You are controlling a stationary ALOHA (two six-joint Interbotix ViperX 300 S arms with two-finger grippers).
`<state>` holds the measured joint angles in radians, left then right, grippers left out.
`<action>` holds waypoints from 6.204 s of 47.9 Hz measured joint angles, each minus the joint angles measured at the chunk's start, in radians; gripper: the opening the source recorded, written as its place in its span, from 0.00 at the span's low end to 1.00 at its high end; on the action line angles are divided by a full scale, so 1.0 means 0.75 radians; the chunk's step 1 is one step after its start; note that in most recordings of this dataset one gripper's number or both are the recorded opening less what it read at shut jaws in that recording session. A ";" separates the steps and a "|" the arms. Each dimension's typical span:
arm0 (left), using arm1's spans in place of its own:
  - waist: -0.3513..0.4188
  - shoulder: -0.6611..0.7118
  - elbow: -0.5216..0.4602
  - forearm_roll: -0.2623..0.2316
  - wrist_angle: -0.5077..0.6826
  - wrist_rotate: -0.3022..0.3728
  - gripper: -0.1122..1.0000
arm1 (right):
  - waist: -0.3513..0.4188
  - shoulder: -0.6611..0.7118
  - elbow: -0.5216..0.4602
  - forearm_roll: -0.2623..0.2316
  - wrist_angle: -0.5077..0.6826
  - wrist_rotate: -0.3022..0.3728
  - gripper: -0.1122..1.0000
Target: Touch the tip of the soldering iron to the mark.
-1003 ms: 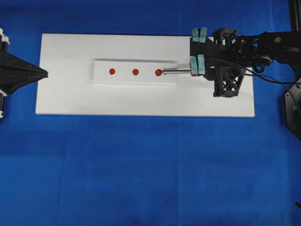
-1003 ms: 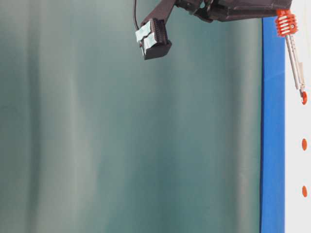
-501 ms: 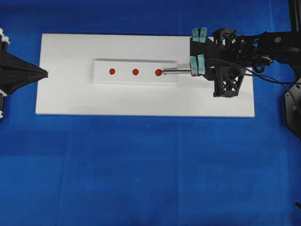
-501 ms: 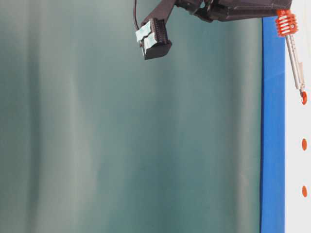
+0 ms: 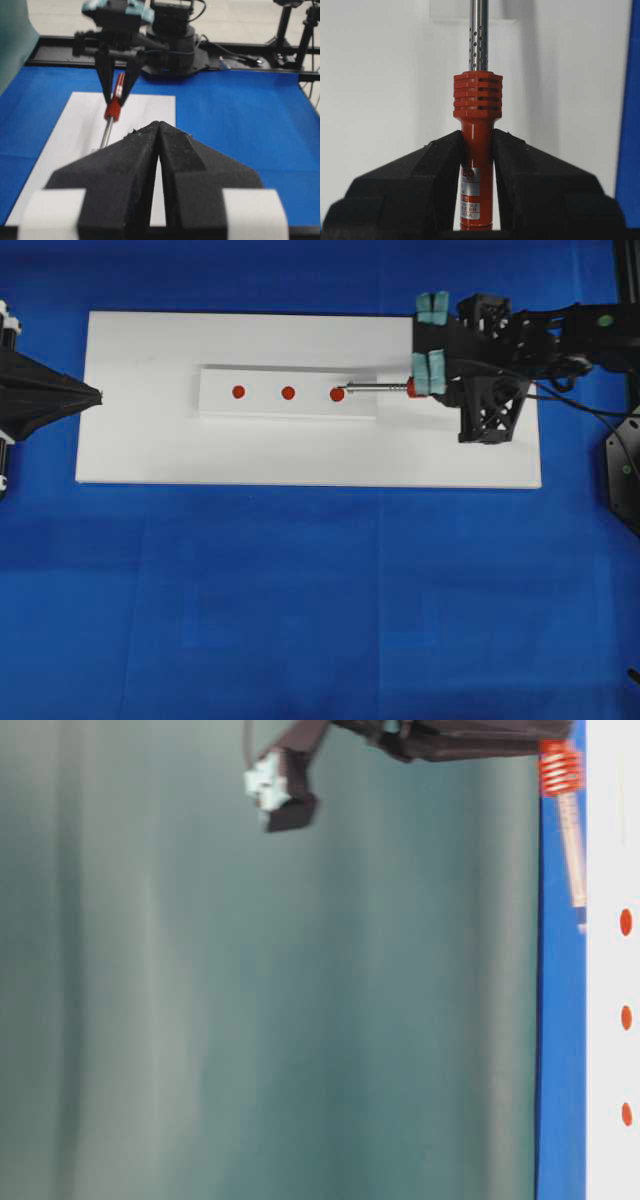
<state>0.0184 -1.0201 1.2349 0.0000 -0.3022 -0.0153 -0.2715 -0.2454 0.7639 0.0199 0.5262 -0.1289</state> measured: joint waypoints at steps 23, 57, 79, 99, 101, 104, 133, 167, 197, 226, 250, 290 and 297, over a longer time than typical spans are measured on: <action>0.000 0.000 0.000 0.000 0.002 0.000 0.10 | 0.002 -0.254 -0.051 -0.010 0.145 0.000 0.16; 0.000 0.000 0.000 0.000 0.002 0.000 0.10 | 0.397 -0.280 -0.037 -0.035 0.141 0.454 0.16; 0.000 -0.002 0.000 0.000 0.000 0.000 0.10 | 0.865 -0.108 -0.104 -0.411 0.131 1.117 0.16; 0.000 -0.002 0.000 0.000 0.000 -0.010 0.10 | 0.888 0.084 -0.245 -0.567 0.176 1.235 0.16; 0.000 -0.002 0.000 0.000 0.000 -0.010 0.10 | 0.877 0.117 -0.278 -0.571 0.176 1.235 0.16; 0.000 0.000 0.000 0.000 0.000 -0.010 0.10 | 0.863 0.172 -0.329 -0.579 0.176 1.235 0.16; 0.000 -0.008 0.000 0.000 0.000 -0.012 0.10 | 0.804 0.528 -0.689 -0.597 0.168 1.184 0.16; 0.000 -0.010 0.000 0.000 0.002 -0.012 0.10 | 0.777 0.796 -0.595 -0.583 -0.270 1.235 0.16; 0.000 -0.010 0.000 0.000 0.004 -0.014 0.10 | 0.765 0.806 -0.583 -0.581 -0.340 1.242 0.50; 0.000 -0.010 0.000 0.000 0.004 -0.016 0.10 | 0.767 0.693 -0.583 -0.583 -0.205 1.242 0.90; 0.000 -0.010 0.000 0.000 0.004 -0.016 0.10 | 0.716 0.438 -0.530 -0.638 -0.033 1.215 0.89; 0.000 -0.010 0.000 0.000 0.002 -0.033 0.10 | 0.309 0.115 -0.301 -0.671 -0.202 0.959 0.89; 0.000 -0.010 0.000 0.000 0.002 -0.037 0.10 | 0.268 -0.131 -0.127 -0.671 -0.250 0.963 0.89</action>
<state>0.0184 -1.0278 1.2349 0.0000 -0.3007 -0.0430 -0.0706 -0.3436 0.6688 -0.4832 0.3390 0.5937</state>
